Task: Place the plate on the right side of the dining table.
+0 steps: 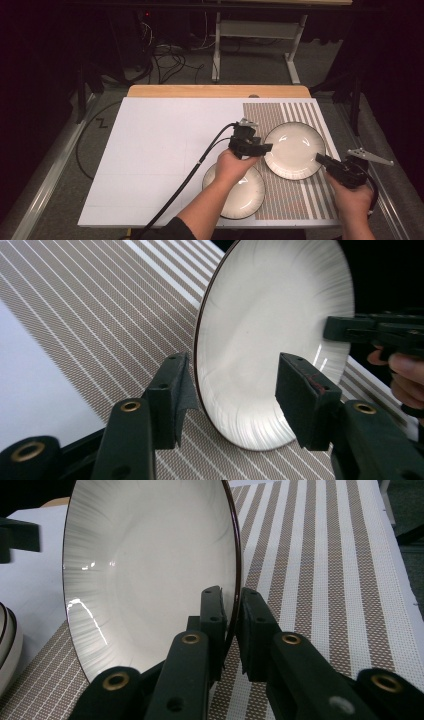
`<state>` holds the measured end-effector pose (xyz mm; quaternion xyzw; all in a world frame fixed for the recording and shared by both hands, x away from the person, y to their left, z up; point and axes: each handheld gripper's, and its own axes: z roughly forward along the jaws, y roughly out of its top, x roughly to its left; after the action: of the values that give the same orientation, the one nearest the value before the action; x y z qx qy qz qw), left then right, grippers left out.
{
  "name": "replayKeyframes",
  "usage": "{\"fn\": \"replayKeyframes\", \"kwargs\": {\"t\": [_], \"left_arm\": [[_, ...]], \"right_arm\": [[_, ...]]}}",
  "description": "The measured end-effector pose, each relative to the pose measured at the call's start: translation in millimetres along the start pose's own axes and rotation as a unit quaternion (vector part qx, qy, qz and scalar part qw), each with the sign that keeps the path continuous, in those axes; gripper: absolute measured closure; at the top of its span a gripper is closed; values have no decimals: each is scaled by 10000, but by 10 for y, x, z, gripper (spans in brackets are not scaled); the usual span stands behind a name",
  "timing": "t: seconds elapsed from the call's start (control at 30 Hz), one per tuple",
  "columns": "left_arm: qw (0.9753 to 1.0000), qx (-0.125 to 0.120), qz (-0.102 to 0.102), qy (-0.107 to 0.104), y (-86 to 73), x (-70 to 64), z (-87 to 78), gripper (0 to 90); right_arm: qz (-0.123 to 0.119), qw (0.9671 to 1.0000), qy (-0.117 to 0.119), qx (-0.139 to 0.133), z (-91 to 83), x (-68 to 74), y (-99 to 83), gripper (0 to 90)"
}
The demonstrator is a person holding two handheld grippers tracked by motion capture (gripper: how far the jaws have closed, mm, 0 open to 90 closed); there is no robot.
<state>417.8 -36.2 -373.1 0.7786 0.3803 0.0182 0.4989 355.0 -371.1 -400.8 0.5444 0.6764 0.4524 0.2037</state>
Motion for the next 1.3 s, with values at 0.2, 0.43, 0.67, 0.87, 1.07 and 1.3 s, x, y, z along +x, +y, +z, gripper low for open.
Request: {"fn": "replayKeyframes", "kwargs": {"t": [0.2,0.43,0.67,0.87,1.07,1.3], "left_arm": [[9998,-176,30,48,-157,95,-354,432],[9993,-319,57,206,-390,232,-755,406],[9974,-500,203,471,-651,350,-1208,367],[9940,-708,246,796,-917,503,-1591,306],[9913,-865,266,959,-1157,600,-1911,249],[9866,-1141,432,1080,-1362,650,-2119,157]], "right_arm": [[10,10000,-80,35,25,11,5,836],[76,9999,-137,71,57,20,11,830],[139,9996,-183,135,90,9,11,822],[197,9994,-231,190,114,3,11,815],[254,9990,-271,239,145,-8,10,808],[322,9987,-296,253,160,-14,11,807]]}}
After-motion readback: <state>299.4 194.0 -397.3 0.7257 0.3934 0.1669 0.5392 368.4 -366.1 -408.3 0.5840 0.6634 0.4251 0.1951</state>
